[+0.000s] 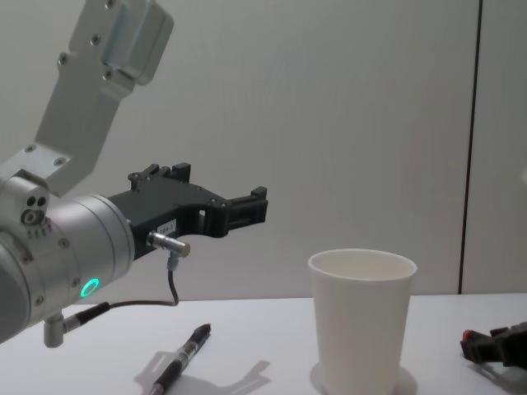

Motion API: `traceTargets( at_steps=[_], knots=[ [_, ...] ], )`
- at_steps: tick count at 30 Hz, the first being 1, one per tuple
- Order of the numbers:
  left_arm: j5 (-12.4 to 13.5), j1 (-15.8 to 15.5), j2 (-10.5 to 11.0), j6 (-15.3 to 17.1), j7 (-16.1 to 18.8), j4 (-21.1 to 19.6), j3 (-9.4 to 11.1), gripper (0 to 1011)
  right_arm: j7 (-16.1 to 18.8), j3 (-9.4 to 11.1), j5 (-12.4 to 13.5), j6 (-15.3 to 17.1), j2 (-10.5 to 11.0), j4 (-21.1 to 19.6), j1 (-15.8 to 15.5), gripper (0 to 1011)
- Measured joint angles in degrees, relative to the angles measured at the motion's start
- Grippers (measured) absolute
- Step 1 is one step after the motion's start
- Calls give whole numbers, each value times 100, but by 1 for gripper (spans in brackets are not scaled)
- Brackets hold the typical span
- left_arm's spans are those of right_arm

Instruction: Place the pen into the pen holder.

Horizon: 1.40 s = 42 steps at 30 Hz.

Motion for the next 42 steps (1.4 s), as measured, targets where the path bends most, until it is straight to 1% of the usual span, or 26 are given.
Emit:
traceTargets(
  at_steps=[36, 39, 42],
  knots=[
    [0, 0, 0, 0, 0, 0, 0, 1001, -1, 0, -1, -1, 0, 6, 0, 239],
    [0, 0, 0, 0, 0, 0, 0, 1001, -1, 0, 0, -1, 0, 6, 0, 208],
    [0, 0, 0, 0, 0, 0, 0, 1001, -1, 0, 0, -1, 0, 6, 0, 202]
  ],
)
